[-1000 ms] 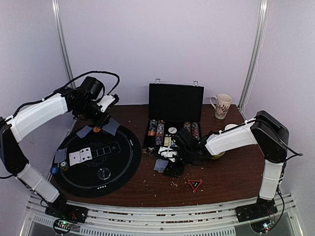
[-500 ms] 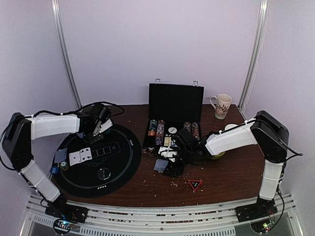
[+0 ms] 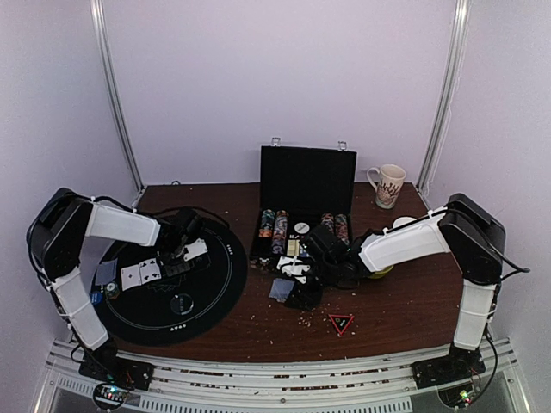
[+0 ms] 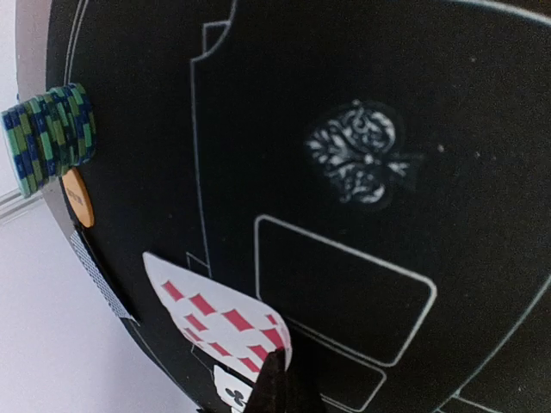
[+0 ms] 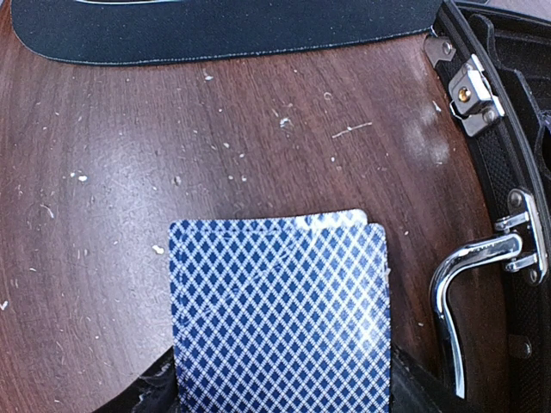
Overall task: Distribute texas hold em gaming equipment
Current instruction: Flop the poker card into the community card area.
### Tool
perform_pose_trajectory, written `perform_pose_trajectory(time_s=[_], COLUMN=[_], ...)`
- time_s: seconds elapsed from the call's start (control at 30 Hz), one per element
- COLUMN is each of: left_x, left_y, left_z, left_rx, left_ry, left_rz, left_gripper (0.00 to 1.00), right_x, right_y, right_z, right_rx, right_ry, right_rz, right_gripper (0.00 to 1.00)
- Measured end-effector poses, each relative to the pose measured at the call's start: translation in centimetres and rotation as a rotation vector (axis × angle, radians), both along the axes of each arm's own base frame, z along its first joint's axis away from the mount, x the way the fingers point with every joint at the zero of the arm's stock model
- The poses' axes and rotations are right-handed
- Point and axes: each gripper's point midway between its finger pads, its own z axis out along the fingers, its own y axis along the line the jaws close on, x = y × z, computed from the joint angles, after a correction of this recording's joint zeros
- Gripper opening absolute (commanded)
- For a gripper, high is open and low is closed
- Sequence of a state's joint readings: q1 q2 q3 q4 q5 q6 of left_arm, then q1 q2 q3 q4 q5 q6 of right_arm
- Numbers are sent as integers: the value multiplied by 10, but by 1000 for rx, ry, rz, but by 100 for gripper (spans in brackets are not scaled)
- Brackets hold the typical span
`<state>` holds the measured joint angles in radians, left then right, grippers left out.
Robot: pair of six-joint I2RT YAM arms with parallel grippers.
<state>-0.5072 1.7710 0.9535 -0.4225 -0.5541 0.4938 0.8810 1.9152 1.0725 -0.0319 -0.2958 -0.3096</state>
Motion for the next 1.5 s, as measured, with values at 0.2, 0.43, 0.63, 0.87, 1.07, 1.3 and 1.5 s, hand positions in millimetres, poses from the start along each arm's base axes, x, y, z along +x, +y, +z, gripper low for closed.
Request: perform_pose_trajectory(time_s=[0.2, 0.43, 0.63, 0.87, 1.07, 1.3, 1.5], left_x=[-7, -10, -28, -41, -41, -43, -48], left_y=[-7, -10, -20, -17, -16, -14, -5], left_z=[-10, -10, -9, -11, -12, -12, -11], left_rx=[-49, -90, -169, -169, -144, -121, -87], left_ry=[56, 72, 147, 171, 167, 150, 142], left_rz=[31, 41, 11, -16, -34, -66, -82], left_gripper=[0, 0, 0, 0, 0, 0, 0], right_x=[0, 0, 0, 0, 0, 0, 0], right_y=[0, 0, 0, 0, 0, 0, 0], right_z=[0, 0, 0, 0, 0, 0, 0], right_rx=[0, 0, 0, -1, -1, -1, -1], right_ry=[0, 0, 0, 0, 0, 1, 1], right_rz=[0, 0, 0, 0, 0, 0, 0], right_gripper=[73, 73, 73, 73, 73, 73, 73])
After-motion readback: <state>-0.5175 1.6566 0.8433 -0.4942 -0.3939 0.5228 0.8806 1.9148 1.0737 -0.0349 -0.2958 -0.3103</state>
